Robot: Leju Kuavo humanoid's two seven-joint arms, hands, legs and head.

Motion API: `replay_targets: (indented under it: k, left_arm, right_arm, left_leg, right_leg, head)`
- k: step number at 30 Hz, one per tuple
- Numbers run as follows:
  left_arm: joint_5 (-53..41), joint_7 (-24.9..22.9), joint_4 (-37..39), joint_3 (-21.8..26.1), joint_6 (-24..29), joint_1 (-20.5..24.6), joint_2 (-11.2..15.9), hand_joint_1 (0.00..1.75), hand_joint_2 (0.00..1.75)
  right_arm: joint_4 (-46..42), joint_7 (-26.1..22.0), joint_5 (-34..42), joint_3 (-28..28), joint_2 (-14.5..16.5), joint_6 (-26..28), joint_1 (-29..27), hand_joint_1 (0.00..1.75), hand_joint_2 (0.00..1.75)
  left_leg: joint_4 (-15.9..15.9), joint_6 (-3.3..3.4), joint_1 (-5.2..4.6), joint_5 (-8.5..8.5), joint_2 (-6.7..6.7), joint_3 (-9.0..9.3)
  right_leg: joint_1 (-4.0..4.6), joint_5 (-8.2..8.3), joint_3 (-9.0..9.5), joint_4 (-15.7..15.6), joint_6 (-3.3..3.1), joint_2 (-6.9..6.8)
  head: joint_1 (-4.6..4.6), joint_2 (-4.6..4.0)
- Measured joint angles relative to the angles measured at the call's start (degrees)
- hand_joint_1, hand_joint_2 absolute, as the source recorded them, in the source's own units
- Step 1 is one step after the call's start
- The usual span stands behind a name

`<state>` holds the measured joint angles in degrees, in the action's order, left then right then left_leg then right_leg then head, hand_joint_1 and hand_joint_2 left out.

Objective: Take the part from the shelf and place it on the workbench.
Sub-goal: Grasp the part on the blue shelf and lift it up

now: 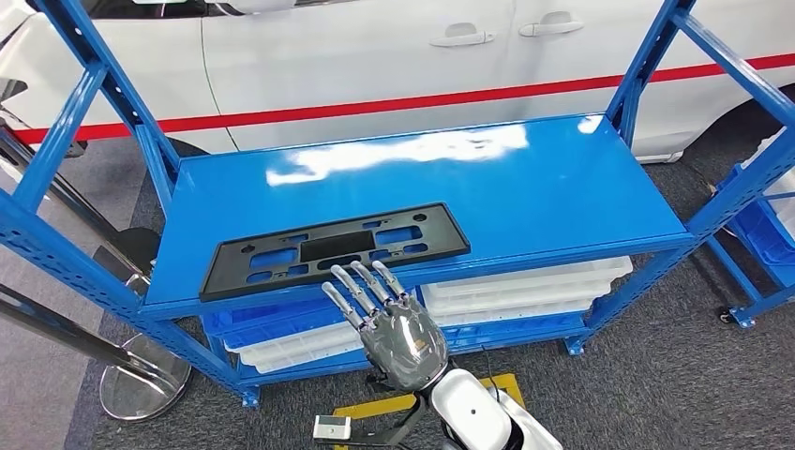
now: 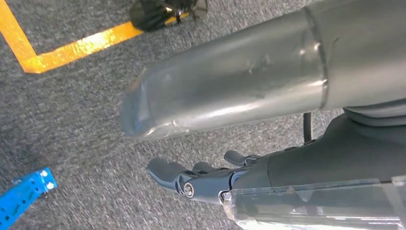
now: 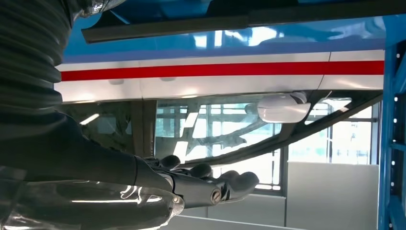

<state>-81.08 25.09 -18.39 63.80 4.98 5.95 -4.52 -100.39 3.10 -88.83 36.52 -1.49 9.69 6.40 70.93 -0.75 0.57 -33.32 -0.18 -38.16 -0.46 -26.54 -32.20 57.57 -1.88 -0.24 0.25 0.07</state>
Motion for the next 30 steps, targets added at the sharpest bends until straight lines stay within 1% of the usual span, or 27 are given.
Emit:
replay_targets:
  k: [1, 2, 3, 4, 5, 6, 7, 9, 11, 12, 13, 14, 15, 16, 17, 18, 19, 20, 21, 22, 23, 24, 26, 27, 28, 29, 30]
  left_arm:
    - [0.0, 0.0, 0.1, 0.0, 0.0, -0.1, 0.2, 0.0, 0.0]
    - [0.0, 0.0, 0.1, 0.0, 0.0, -0.1, 0.3, 0.0, 0.0]
    - [-0.1, 0.0, 0.2, 0.0, 0.0, -0.2, 0.4, 0.0, 0.0]
    - [-0.1, 0.0, 0.3, 0.0, 0.1, -0.2, 0.5, 0.0, 0.0]
    - [-0.1, -0.1, 0.4, 0.0, 0.1, -0.1, 0.6, 0.0, 0.0]
    - [-0.1, -0.1, 0.5, 0.0, 0.1, -0.1, 0.7, 0.0, 0.0]
    - [-0.1, -0.2, 0.6, 0.0, 0.1, 0.0, 0.8, 0.0, 0.0]
    - [-0.1, -0.4, 0.8, 0.0, 0.0, 0.1, 1.0, 0.0, 0.0]
    - [-0.1, -0.5, 0.9, 0.0, 0.0, 0.1, 1.2, 0.0, 0.0]
    - [-0.2, -0.5, 1.0, 0.0, 0.0, 0.2, 1.3, 0.0, 0.0]
    - [-0.2, -0.6, 1.0, 0.0, -0.1, 0.3, 1.3, 0.0, 0.0]
    - [-0.2, -0.6, 1.0, 0.0, -0.1, 0.5, 1.4, 0.0, 0.0]
    - [-0.2, -0.7, 1.1, 0.0, -0.1, 0.5, 1.5, 0.0, 0.0]
    - [-0.2, -0.8, 1.2, 0.0, -0.1, 0.6, 1.7, 0.0, 0.0]
    - [-0.3, -0.8, 1.3, 0.0, -0.2, 0.6, 1.8, 0.0, 0.0]
    - [-0.3, -0.9, 1.4, 0.0, -0.2, 0.6, 1.8, 0.0, 0.0]
    - [-0.3, -0.9, 1.5, 0.0, -0.2, 0.6, 1.9, 0.0, 0.0]
    - [-0.3, -1.0, 1.5, 0.0, -0.2, 0.6, 1.9, 0.0, 0.0]
    - [-0.3, -1.0, 1.6, 0.0, -0.2, 0.7, 2.0, 0.0, 0.0]
    - [-0.3, -1.0, 1.8, 0.0, -0.2, 0.7, 2.0, 0.0, 0.0]
    - [-0.3, -1.1, 1.9, 0.0, -0.2, 0.8, 2.1, 0.0, 0.0]
    - [-0.3, -1.1, 1.9, 0.0, -0.2, 0.8, 2.2, 0.0, 0.0]
    - [-0.3, -1.2, 2.0, 0.0, -0.4, 1.0, 2.5, 0.0, 0.0]
    - [-0.3, -1.2, 2.1, 0.0, -0.5, 1.1, 2.6, 0.0, 0.0]
    - [-0.3, -1.3, 2.2, 0.0, -0.6, 1.1, 2.8, 0.0, 0.0]
    - [-0.2, -1.3, 2.3, 0.0, -0.7, 1.2, 2.9, 0.0, 0.0]
    - [-0.2, -1.3, 2.4, 0.0, -0.8, 1.1, 3.1, 0.0, 0.0]
  right_arm:
    - [0.0, -0.1, 0.0, 0.0, 0.0, 0.0, 0.0, 0.0, 1.75]
    - [0.0, -0.3, 0.0, 0.0, 0.0, -0.1, -0.1, 0.0, 1.75]
    - [0.0, -0.4, 0.0, 0.0, 0.0, -0.3, -0.1, 0.0, 1.75]
    - [0.0, -0.5, 0.0, 0.0, 0.0, -0.6, -0.1, 0.0, 1.75]
    - [0.0, -0.6, 0.0, 0.0, 0.0, -0.9, 0.0, 0.0, 1.75]
    - [0.1, -0.6, 0.0, 0.0, 0.0, -1.4, 0.0, 0.0, 1.75]
    - [0.2, -0.6, 0.0, 0.0, 0.0, -1.9, 0.1, 0.0, 1.75]
    - [0.7, -0.7, 0.0, 0.0, 0.0, -2.6, 0.4, 0.0, 1.75]
    - [1.6, -0.6, 0.1, 0.0, 0.0, -3.1, 0.8, 0.0, 1.75]
    - [2.2, -0.6, 0.1, 0.0, 0.0, -3.3, 1.1, 0.0, 1.75]
    - [2.9, -0.6, 0.1, 0.0, 0.0, -3.4, 1.4, 0.0, 1.75]
    - [3.8, -0.6, 0.1, 0.0, 0.0, -3.5, 1.6, 0.0, 1.75]
    - [4.8, -0.6, 0.1, 0.0, 0.0, -3.5, 1.8, 0.0, 1.75]
    - [5.8, -0.6, 0.1, 0.0, 0.0, -3.5, 1.9, 0.0, 1.75]
    - [6.7, -0.5, 0.1, 0.1, 0.0, -3.5, 1.9, 0.0, 1.75]
    - [7.5, -0.5, 0.1, 0.1, 0.0, -3.5, 2.0, 0.0, 1.75]
    - [8.2, -0.5, 0.1, 0.1, 0.0, -3.5, 2.1, 0.0, 1.75]
    - [8.8, -0.5, 0.2, 0.2, 0.0, -3.5, 2.3, 0.0, 1.75]
    - [9.3, -0.5, 0.2, 0.2, 0.0, -3.6, 2.6, 0.0, 1.75]
    - [9.8, -0.5, 0.2, 0.2, 0.1, -3.7, 2.8, 0.0, 1.75]
    - [10.2, -0.5, 0.3, 0.3, 0.1, -3.9, 3.0, 0.0, 1.75]
    - [10.6, -0.5, 0.4, 0.3, 0.1, -4.0, 3.2, 0.0, 1.75]
    - [11.5, -0.5, 0.7, 0.5, 0.3, -4.3, 3.5, 0.0, 1.75]
    - [12.0, -0.5, 0.9, 0.5, 0.4, -4.3, 3.7, 0.0, 1.75]
    - [12.6, -0.4, 1.2, 0.6, 0.6, -4.3, 4.0, 0.0, 1.75]
    - [13.2, -0.3, 1.5, 0.7, 0.7, -4.3, 4.2, 0.0, 1.75]
    - [13.9, -0.2, 1.8, 0.7, 0.8, -4.2, 4.4, 0.0, 1.75]
  left_leg:
    - [2.7, -0.21, 0.11, -0.5, 0.0, -1.7]
    - [3.3, -0.36, 0.2, 0.2, 0.01, -2.43]
    - [1.5, -0.43, 0.3, 2.04, 0.02, -1.96]
    - [-2.3, -0.45, 0.4, 4.65, 0.05, -0.41]
    - [-6.3, -0.4, 0.42, 6.56, 0.07, 1.36]
    - [-9.6, -0.18, 0.36, 7.82, 0.06, 2.82]
    - [-11.6, 0.11, 0.25, 8.29, 0.04, 3.66]
    - [-12.3, 0.89, 0.03, 7.97, -0.04, 3.79]
    - [-12.7, 1.66, 0.14, 7.99, -0.06, 4.06]
    - [-12.9, 2.05, 0.2, 7.98, -0.06, 4.29]
    - [-13.1, 2.39, 0.24, 7.92, -0.05, 4.52]
    - [-13.1, 2.66, 0.18, 7.78, -0.03, 4.66]
    - [-13.1, 2.85, 0.11, 7.61, -0.02, 4.77]
    - [-13.0, 2.96, 0.02, 7.44, -0.04, 4.93]
    - [-13.0, 3.01, -0.07, 7.23, -0.08, 5.18]
    - [-13.0, 3.0, -0.14, 6.98, -0.15, 5.53]
    - [-13.0, 2.95, -0.21, 6.71, -0.23, 5.99]
    - [-13.0, 2.88, -0.26, 6.42, -0.28, 6.36]
    - [-12.9, 2.7, -0.39, 6.11, -0.34, 6.66]
    - [-12.9, 2.46, -0.45, 5.88, -0.35, 6.83]
    - [-13.0, 2.18, -0.44, 5.7, -0.33, 6.87]
    - [-13.1, 1.86, -0.45, 5.59, -0.32, 6.98]
    - [-13.0, 1.24, -0.42, 5.16, -0.22, 7.16]
    - [-11.9, 0.96, -0.4, 4.44, -0.19, 6.83]
    - [-9.5, 0.68, -0.35, 3.21, -0.16, 5.82]
    - [-6.2, 0.44, -0.19, 1.69, -0.14, 4.17]
    - [-2.2, 0.17, -0.03, 0.12, -0.15, 1.93]
  right_leg:
    - [0.0, -0.15, 0.1, 0.0, 0.0, 0.03]
    - [-0.02, -0.34, 0.26, 0.1, 0.06, 0.08]
    - [-0.06, -0.58, 0.52, 0.1, 0.18, 0.13]
    - [-0.11, -0.9, 0.86, 0.3, 0.37, 0.16]
    - [-0.06, -1.25, 1.15, 0.4, 0.62, 0.18]
    - [0.02, -1.55, 1.27, 0.6, 0.93, 0.21]
    - [0.1, -1.77, 1.27, 0.7, 1.24, 0.23]
    - [0.21, -1.92, 1.17, 0.6, 1.83, 0.25]
    - [0.12, -2.37, 1.14, 1.0, 2.45, 0.24]
    - [0.06, -3.19, 0.51, 2.5, 2.74, 0.24]
    - [-0.02, -4.53, -0.91, 5.3, 2.97, 0.25]
    - [-0.08, -6.15, -3.03, 9.1, 3.11, 0.25]
    - [-0.1, -7.59, -5.53, 13.3, 3.22, 0.24]
    - [-0.12, -8.22, -7.65, 16.5, 3.25, 0.24]
    - [-0.13, -7.63, -8.82, 17.6, 3.19, 0.24]
    - [-0.1, -5.86, -8.8, 16.5, 3.02, 0.24]
    - [-0.02, -3.29, -7.66, 13.2, 2.7, 0.24]
    - [0.13, -0.88, -5.96, 9.0, 2.23, 0.24]
    - [0.31, 0.74, -4.38, 5.3, 1.8, 0.22]
    - [0.51, 1.56, -3.31, 2.8, 1.45, 0.21]
    - [0.67, 1.58, -2.85, 1.6, 1.19, 0.21]
    - [0.79, 1.4, -2.78, 1.4, 1.07, 0.23]
    - [0.44, 1.45, -2.27, 0.8, 0.64, 0.3]
    - [0.23, 1.46, -1.83, 0.3, 0.33, 0.27]
    - [0.01, 1.43, -1.37, 0.0, 0.02, 0.22]
    - [0.03, 1.28, -1.06, -0.2, -0.21, 0.18]
    - [0.05, 1.09, -0.87, -0.2, -0.38, 0.14]
  head:
    - [-0.01, 0.0]
    - [-0.01, 0.0]
    - [-0.01, 0.0]
    - [-0.01, 0.0]
    - [-0.01, 0.0]
    - [0.0, 0.0]
    - [0.0, 0.0]
    - [0.0, 0.0]
    - [0.0, 0.0]
    - [0.0, 0.0]
    - [0.01, 0.0]
    - [0.01, 0.0]
    - [0.01, 0.0]
    - [0.01, 0.0]
    - [0.01, 0.0]
    - [0.01, 0.0]
    - [0.01, 0.0]
    - [0.01, 0.0]
    - [0.02, 0.0]
    - [0.02, 0.0]
    - [0.03, 0.0]
    - [0.03, 0.0]
    - [0.02, 0.0]
    - [0.01, 0.0]
    - [0.01, 0.0]
    - [0.01, 0.0]
    - [0.01, 0.0]
